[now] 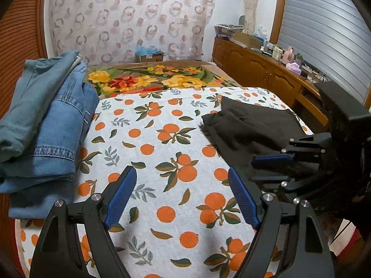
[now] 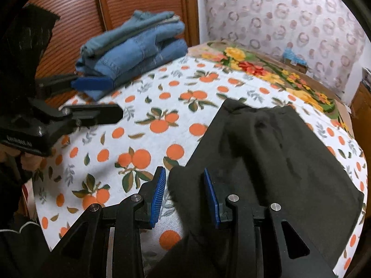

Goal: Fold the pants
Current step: 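Grasp the folded edge with the right gripper and fold it over again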

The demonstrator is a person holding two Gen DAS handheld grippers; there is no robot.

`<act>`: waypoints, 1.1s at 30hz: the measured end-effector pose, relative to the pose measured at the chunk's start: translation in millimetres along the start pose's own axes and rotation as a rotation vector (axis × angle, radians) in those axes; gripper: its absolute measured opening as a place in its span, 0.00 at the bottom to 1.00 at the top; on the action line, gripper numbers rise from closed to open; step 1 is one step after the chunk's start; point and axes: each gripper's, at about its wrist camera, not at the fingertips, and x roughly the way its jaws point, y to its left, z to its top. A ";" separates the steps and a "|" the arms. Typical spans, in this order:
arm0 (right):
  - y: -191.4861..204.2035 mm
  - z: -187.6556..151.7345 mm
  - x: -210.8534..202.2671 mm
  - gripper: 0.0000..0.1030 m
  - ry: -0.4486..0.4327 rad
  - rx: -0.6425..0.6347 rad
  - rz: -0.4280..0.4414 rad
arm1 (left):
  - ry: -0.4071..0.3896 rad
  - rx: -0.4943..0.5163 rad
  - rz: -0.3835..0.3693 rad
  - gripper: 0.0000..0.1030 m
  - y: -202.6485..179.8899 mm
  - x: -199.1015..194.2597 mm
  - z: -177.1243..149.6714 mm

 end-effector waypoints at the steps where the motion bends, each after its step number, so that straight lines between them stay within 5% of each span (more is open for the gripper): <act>1: 0.0 -0.6 5.2 0.34 0.016 -0.004 -0.002 | 0.003 -0.002 -0.001 0.79 0.8 1.3 -0.2; 4: -0.1 0.8 10.1 0.34 0.021 -0.019 -0.004 | 0.012 -0.004 -0.005 0.79 2.7 5.6 -0.4; 6: -0.6 2.3 11.4 0.22 0.023 -0.024 -0.018 | 0.017 -0.004 -0.007 0.79 3.0 7.9 -0.1; 7: -1.8 3.1 12.7 0.07 0.025 -0.028 -0.042 | 0.019 -0.005 -0.009 0.79 3.3 9.1 0.5; 8: -3.9 3.8 13.1 0.05 0.026 -0.023 -0.047 | 0.020 -0.006 -0.010 0.79 3.2 10.0 1.2; 19: -50.0 15.4 -47.3 0.04 -0.147 0.086 -0.096 | 0.036 0.035 -0.047 0.79 -18.7 23.6 14.4; 33: -127.6 -1.2 -70.0 0.04 -0.169 0.234 -0.298 | 0.047 0.118 -0.072 0.79 -56.9 41.8 37.7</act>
